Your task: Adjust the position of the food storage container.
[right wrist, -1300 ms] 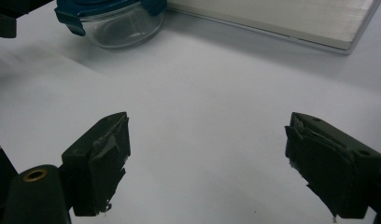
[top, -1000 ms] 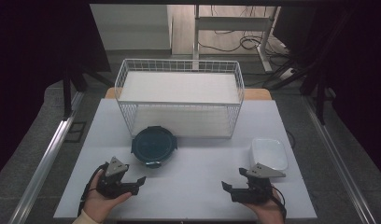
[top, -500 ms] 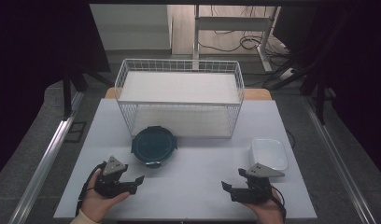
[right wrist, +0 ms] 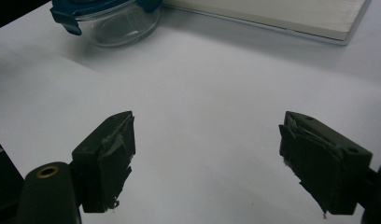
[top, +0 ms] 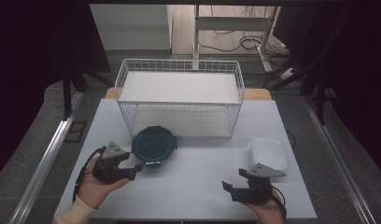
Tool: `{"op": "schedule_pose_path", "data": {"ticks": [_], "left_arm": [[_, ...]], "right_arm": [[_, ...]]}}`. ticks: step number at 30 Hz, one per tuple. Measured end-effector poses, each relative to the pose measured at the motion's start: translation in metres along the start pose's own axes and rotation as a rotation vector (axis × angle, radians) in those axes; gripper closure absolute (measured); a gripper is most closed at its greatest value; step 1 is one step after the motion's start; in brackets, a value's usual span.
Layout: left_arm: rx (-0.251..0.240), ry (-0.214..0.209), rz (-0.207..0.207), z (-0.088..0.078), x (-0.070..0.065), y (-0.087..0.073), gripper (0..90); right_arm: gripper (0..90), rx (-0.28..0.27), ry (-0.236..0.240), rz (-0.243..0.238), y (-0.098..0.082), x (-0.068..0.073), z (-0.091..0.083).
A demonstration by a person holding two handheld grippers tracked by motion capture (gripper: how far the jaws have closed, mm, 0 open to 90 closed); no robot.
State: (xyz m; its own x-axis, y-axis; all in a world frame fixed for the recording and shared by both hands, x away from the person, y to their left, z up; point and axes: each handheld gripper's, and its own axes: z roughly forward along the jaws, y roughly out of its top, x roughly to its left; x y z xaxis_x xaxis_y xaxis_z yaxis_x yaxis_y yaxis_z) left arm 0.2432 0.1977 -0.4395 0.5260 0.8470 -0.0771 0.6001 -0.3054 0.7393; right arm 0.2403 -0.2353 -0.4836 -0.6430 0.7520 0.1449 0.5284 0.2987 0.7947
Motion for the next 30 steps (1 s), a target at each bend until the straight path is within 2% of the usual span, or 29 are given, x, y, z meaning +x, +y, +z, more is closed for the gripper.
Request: {"op": "schedule_pose_path", "data": {"ticks": [3, 4, 5, 10, 15, 16, 18, 19, 22, 24, 25, 26, 29, 30], "left_arm": [[-0.013, -0.012, -0.003, 0.001, 0.007, 0.013, 41.0], [-0.013, -0.012, -0.003, 0.001, 0.007, 0.013, 42.2], [-0.007, -0.018, 0.004, 0.004, 0.012, 0.021, 44.0], [0.021, -0.012, 0.014, 0.015, 0.027, 0.038, 49.2], [0.032, -0.026, -0.005, 0.024, 0.04, 0.049, 50.4], [0.036, -0.024, -0.015, 0.028, 0.046, 0.054, 51.7], [0.04, -0.021, -0.024, 0.031, 0.049, 0.056, 54.4], [0.049, -0.018, -0.03, 0.035, 0.053, 0.058, 61.4], [0.079, -0.01, -0.049, 0.049, 0.065, 0.064, 71.1], [0.084, -0.009, -0.05, 0.053, 0.068, 0.066, 77.4], [0.091, -0.008, -0.053, 0.057, 0.071, 0.067, 77.4], [0.104, -0.004, -0.059, 0.065, 0.076, 0.068, 82.3], [0.11, -0.007, -0.09, 0.076, 0.082, 0.068, 86.3], [0.11, -0.009, -0.087, 0.079, 0.083, 0.068, 87.5]], "right_arm": [[18.1, 0.005, -0.003, 0.003, -0.001, -0.001, 0.002], [18.1, 0.006, -0.007, 0.002, -0.001, -0.002, 0.002], [18.1, 0.005, -0.008, 0.003, -0.001, -0.002, 0.002], [18.3, 0.005, -0.011, 0.006, -0.001, -0.003, 0.001], [18.3, 0.004, -0.012, 0.007, -0.001, -0.004, 0.001], [18.3, 0.003, -0.012, 0.006, -0.001, -0.004, 0.001], [18.3, 0.003, -0.012, 0.006, -0.001, -0.004, 0.001], [18.3, 0.004, -0.011, 0.006, -0.001, -0.004, 0.001], [18.3, 0.006, -0.014, 0.005, -0.001, -0.004, 0.001], [18.3, 0.008, -0.016, 0.006, -0.001, -0.005, 0.002], [18.3, 0.008, -0.016, 0.006, -0.001, -0.005, 0.002], [18.3, 0.008, -0.016, 0.007, -0.002, -0.005, 0.002], [18.3, 0.01, -0.016, 0.01, -0.002, -0.006, 0.002], [18.3, 0.01, -0.016, 0.01, -0.002, -0.006, 0.002]]}}
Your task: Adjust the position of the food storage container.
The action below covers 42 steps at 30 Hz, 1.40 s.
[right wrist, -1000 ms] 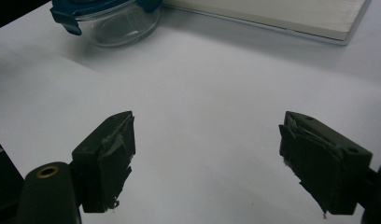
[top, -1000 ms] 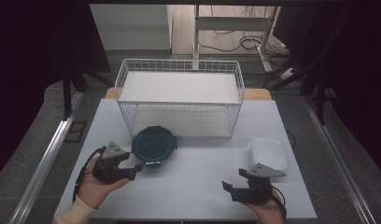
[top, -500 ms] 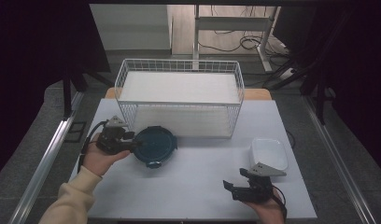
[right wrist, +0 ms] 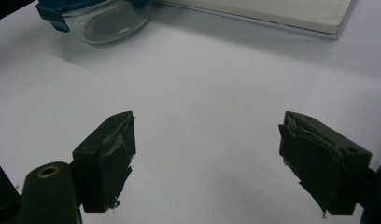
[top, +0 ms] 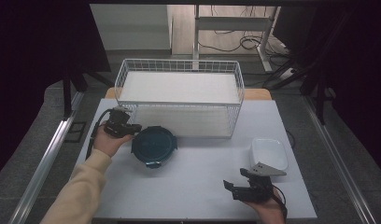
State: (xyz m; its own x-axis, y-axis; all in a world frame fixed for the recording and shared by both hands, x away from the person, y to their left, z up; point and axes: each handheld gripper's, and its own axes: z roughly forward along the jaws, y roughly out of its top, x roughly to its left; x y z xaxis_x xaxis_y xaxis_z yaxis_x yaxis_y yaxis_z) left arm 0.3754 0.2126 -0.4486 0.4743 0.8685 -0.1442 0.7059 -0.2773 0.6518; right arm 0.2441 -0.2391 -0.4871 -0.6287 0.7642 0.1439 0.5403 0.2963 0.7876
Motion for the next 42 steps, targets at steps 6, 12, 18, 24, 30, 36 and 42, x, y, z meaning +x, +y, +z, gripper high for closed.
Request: {"op": "schedule_pose_path", "data": {"ticks": [6, 12, 18, 24, 30, 36, 42], "left_arm": [[0.002, 0.062, 0.047, 0.017, 0.0, 0.001, 90.0], [0.017, 0.098, 0.081, 0.026, 0.001, 0.0, 90.0], [0.022, 0.114, 0.119, 0.03, 0.003, 0.001, 90.0], [0.06, 0.157, 0.133, 0.038, 0.001, -0.002, 90.0], [0.054, 0.126, 0.134, 0.038, 0.006, -0.006, 90.0], [0.068, 0.099, 0.16, 0.037, -0.003, -0.007, 90.0], [0.072, 0.064, 0.194, 0.039, -0.019, -0.006, 90.0]], "right_arm": [[18.3, 0.001, -0.004, -0.002, -0.001, -0.002, 0.0], [18.3, 0.004, -0.008, -0.005, -0.001, -0.002, 0.001], [18.5, 0.013, -0.012, -0.011, -0.002, -0.003, 0.003], [18.7, 0.014, -0.015, -0.018, -0.002, -0.002, 0.003], [18.9, 0.017, -0.018, -0.019, -0.003, -0.003, 0.003], [18.9, 0.023, -0.015, -0.019, -0.003, -0.002, 0.005], [18.9, 0.023, -0.017, -0.021, -0.003, -0.001, 0.004]]}}
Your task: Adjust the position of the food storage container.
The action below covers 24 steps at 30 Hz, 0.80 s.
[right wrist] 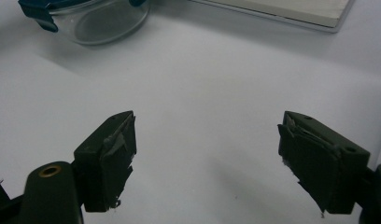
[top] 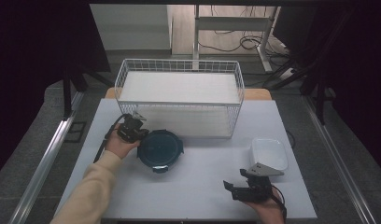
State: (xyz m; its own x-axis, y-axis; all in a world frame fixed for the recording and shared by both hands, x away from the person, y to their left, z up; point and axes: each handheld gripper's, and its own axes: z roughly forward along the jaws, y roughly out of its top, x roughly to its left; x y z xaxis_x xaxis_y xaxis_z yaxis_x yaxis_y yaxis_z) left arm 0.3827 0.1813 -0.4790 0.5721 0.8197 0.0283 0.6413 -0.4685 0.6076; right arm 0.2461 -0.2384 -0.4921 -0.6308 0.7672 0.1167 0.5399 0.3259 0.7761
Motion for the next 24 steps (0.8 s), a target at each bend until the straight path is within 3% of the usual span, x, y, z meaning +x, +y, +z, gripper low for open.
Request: {"op": "schedule_pose_path", "data": {"ticks": [6, 11, 24], "left_arm": [[-0.016, -0.036, 0.005, 0.002, -0.013, 0.002, 90.0], [-0.017, -0.07, 0.037, 0.002, -0.026, 0.004, 90.0], [-0.019, -0.111, 0.084, 0.0, -0.055, 0.004, 90.0]], "right_arm": [[18.9, -0.005, -0.001, -0.002, 0.0, 0.0, -0.001], [18.9, -0.006, -0.001, -0.002, 0.0, -0.001, -0.001], [18.9, -0.005, -0.002, -0.001, 0.0, -0.001, -0.001]]}}
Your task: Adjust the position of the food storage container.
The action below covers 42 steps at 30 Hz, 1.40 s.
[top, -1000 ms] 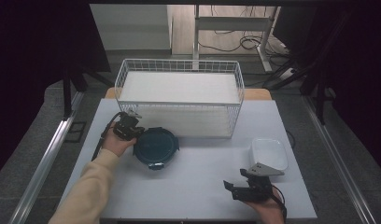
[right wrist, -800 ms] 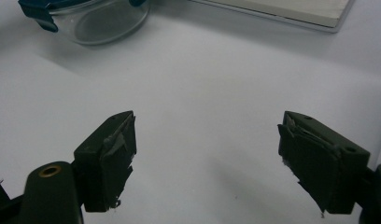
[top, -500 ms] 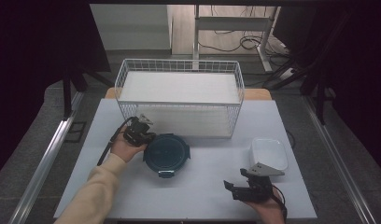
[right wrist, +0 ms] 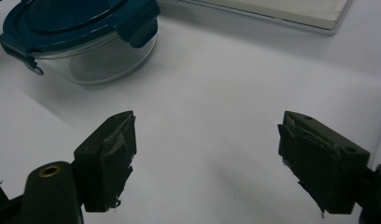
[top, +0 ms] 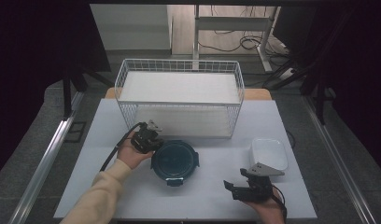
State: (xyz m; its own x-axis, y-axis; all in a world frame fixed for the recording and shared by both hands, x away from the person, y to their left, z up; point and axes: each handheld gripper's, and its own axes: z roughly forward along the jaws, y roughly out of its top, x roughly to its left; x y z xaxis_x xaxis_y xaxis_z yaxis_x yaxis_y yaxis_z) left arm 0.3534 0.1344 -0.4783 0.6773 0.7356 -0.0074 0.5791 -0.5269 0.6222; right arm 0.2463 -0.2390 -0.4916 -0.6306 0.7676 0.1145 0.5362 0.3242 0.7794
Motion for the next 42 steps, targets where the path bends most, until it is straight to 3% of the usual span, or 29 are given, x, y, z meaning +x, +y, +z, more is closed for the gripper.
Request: {"op": "schedule_pose_path", "data": {"ticks": [13, 17, 21, 29, 31, 35, 37, 40, 41, 42], "left_arm": [[-0.023, -0.011, -0.003, 0.001, -0.016, -0.001, 90.0], [-0.037, -0.028, -0.015, 0.002, -0.021, -0.002, 90.0], [-0.04, -0.053, -0.023, 0.002, -0.023, -0.003, 90.0], [-0.047, -0.07, -0.026, 0.001, -0.024, -0.002, 90.0], [-0.1, -0.084, -0.059, -0.005, -0.021, -0.001, 90.0], [-0.143, -0.064, -0.08, -0.022, -0.018, -0.002, 90.0], [-0.179, -0.067, -0.108, -0.04, -0.019, -0.008, 90.0], [-0.184, -0.065, -0.115, -0.05, -0.023, -0.015, 89.6], [-0.176, -0.025, -0.112, -0.055, -0.026, -0.022, 87.2], [-0.174, -0.014, -0.118, -0.058, -0.028, -0.026, 87.2]], "right_arm": [[18.9, 0.003, 0.004, -0.002, 0.0, 0.002, 0.001], [19.3, -0.018, -0.001, -0.006, 0.0, 0.002, 0.0], [19.8, -0.041, 0.005, -0.008, 0.001, 0.003, -0.002], [19.8, -0.038, 0.006, -0.003, 0.001, 0.002, -0.002], [19.8, -0.044, 0.003, -0.003, 0.001, 0.002, -0.003], [19.8, -0.054, 0.002, -0.004, 0.001, 0.002, -0.005], [19.8, -0.058, 0.004, -0.005, 0.001, 0.002, -0.005], [19.8, -0.059, 0.022, 0.005, 0.001, 0.002, -0.005], [19.8, -0.063, 0.043, 0.02, 0.001, 0.002, -0.005], [19.8, -0.063, 0.043, 0.02, 0.001, 0.002, -0.005]]}}
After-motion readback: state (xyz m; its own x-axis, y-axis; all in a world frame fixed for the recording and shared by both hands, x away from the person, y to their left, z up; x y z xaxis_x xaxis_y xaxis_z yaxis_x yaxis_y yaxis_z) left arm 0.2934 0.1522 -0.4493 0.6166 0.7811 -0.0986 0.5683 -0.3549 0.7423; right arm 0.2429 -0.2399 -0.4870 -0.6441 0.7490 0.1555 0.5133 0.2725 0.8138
